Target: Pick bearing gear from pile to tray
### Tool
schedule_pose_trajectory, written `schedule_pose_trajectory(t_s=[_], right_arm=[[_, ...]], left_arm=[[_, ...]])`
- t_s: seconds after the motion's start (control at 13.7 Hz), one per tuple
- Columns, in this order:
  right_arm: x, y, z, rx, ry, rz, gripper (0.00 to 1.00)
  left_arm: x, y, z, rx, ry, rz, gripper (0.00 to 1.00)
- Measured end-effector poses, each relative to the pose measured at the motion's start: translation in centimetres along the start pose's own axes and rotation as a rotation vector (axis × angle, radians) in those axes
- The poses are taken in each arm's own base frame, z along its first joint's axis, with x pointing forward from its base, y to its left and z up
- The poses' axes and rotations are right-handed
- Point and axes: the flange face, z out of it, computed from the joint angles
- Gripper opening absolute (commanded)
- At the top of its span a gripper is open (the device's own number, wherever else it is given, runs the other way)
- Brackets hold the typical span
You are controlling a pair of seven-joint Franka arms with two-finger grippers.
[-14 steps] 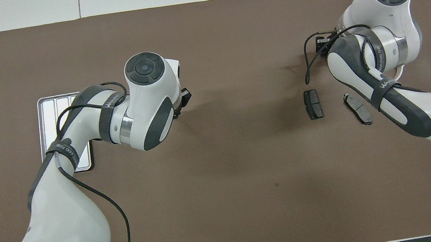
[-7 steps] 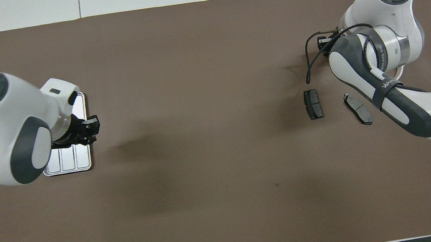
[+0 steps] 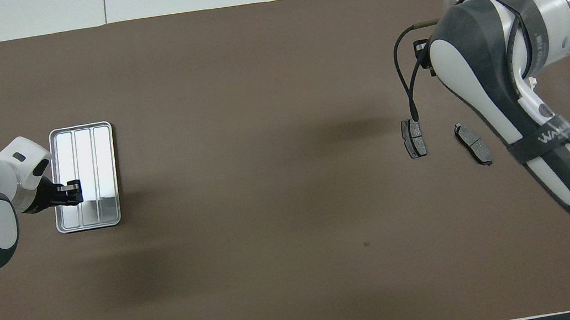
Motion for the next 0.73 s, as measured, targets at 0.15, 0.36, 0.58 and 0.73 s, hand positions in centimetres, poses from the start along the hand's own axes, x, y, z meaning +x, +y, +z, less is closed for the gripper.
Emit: schedule_pose_trajectory(t_s=[0.15,0.36,0.58,0.73], right_arm=[[-3.6,-6.9,-3.6,0.041,0.0,0.127,0.0],[-8.2,-18.3,-3.8,0.093,0.019,0.365,0.0],[-10.3,-26.6,-0.6,0.164,0.042,0.496,0.0],[-10.6,-30.4,3.7,0.175,0.035,0.54,0.0]], left_arm=[[-0.7,0.0,1.5,0.001,0.007,0.001,0.02],[-1.2,0.0,2.7,0.001,0.004,0.001,0.02],[-1.2,0.3,3.0,0.0,0.003,-0.012,0.05],[-1.3,0.4,3.4,0.0,0.01,-0.022,0.11]])
